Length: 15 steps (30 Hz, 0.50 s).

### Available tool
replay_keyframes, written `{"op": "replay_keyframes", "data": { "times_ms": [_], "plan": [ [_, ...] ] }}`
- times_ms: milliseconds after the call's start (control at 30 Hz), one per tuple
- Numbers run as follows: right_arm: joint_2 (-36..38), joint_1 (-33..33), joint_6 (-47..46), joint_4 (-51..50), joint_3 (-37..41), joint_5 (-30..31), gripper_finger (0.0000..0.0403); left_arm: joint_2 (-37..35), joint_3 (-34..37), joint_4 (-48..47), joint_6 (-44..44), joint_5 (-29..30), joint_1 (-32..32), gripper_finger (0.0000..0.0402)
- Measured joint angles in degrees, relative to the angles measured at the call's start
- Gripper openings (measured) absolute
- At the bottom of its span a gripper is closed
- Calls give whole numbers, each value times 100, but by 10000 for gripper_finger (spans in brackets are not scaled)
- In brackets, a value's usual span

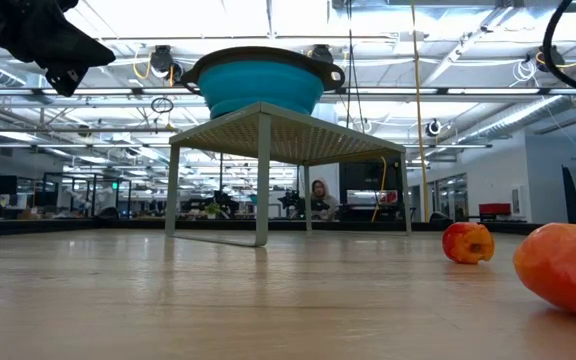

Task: Pick & Place Fruit
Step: Put the knife on the shelf

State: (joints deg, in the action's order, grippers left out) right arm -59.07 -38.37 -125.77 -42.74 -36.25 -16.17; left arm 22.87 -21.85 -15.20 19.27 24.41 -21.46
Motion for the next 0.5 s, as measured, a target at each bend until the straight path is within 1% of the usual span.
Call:
{"op": "replay_keyframes", "data": {
  "times_ms": [67, 200, 300, 500],
  "plan": [
    [-14, 0, -26, 65, 39, 144, 0, -1, 0, -1, 9, 0, -1, 19],
    [-40, 0, -143, 53, 42, 191, 0, -2, 0, -2, 9, 0, 0, 19],
    [-120, 0, -217, 64, 42, 406, 0, -2, 0, -2, 7, -3, -2, 19],
    [-592, -66, -304, 347, -22, 443, 0, 0, 0, -4, 0, -5, -2, 19]
  ]
}}
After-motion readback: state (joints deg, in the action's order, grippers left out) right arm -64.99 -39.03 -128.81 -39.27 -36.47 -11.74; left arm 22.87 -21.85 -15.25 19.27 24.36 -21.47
